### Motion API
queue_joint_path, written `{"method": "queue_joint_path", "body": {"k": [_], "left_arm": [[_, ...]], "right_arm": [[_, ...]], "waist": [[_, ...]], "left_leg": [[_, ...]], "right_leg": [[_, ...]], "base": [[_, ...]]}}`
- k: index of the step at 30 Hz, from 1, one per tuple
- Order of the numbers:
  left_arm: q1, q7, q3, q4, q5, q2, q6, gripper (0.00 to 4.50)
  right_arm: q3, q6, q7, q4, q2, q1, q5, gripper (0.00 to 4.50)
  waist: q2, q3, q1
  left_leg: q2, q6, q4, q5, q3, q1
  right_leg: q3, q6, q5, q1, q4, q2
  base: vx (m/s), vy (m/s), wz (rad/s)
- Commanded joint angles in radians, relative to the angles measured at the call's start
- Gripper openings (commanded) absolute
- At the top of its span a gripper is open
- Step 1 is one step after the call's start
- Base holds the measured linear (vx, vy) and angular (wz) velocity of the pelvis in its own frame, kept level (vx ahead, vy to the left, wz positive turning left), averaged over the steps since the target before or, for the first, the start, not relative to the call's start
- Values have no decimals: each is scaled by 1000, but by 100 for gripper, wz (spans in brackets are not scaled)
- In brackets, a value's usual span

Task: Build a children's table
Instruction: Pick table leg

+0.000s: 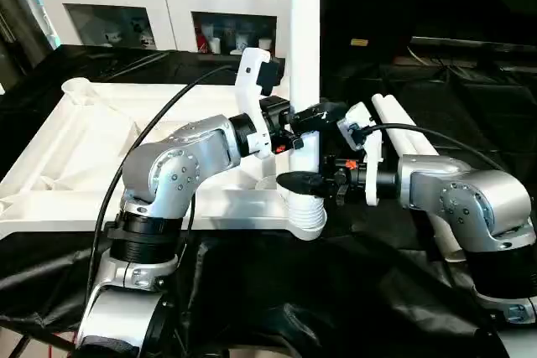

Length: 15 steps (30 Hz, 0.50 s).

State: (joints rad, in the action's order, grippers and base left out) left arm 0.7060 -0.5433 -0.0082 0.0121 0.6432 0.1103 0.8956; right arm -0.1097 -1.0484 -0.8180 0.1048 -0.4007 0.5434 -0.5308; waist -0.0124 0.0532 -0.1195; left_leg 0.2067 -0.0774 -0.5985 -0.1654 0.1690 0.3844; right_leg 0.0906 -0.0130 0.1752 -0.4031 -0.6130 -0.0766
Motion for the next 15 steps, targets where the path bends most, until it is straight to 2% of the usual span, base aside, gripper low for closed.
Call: {"method": "queue_joint_path", "body": {"k": [1, 3, 4, 8, 15], "left_arm": [[6, -21, -18, -42, 17, 1, 9, 188], [5, -23, -19, -43, 18, 3, 10, 188], [5, -25, -19, -45, 19, 3, 12, 188], [1, -33, -26, -53, 22, 5, 19, 188], [-3, -51, -33, -60, 26, 11, 29, 188]], "right_arm": [[-17, -14, -6, -8, -9, -5, -1, 299], [-21, -14, -5, -9, -10, -5, -1, 299], [-22, -13, -4, -9, -11, -5, -1, 282], [-25, -10, -2, -14, -11, -5, -3, 262], [-31, 0, 2, -11, -9, -12, -2, 200]], "waist": [[15, -75, -6], [13, -76, -6], [14, -76, -6], [14, -76, -8], [8, -77, -12]], "left_leg": [[16, -2, 60, -123, -1, -12], [17, -3, 60, -122, -2, -12], [17, -3, 60, -122, -2, -12], [16, -3, 59, -125, -1, -12], [16, -8, 59, -127, -2, -13]], "right_leg": [[-48, -127, 213, 61, 73, -61], [-48, -128, 213, 61, 72, -61], [-49, -129, 210, 60, 72, -61], [-49, -128, 209, 61, 72, -61], [-49, -129, 198, 60, 71, -60]], "base": [[0, 0, 0], [0, 0, 0], [0, 0, 0], [0, 0, 0], [0, 0, 0]]}}
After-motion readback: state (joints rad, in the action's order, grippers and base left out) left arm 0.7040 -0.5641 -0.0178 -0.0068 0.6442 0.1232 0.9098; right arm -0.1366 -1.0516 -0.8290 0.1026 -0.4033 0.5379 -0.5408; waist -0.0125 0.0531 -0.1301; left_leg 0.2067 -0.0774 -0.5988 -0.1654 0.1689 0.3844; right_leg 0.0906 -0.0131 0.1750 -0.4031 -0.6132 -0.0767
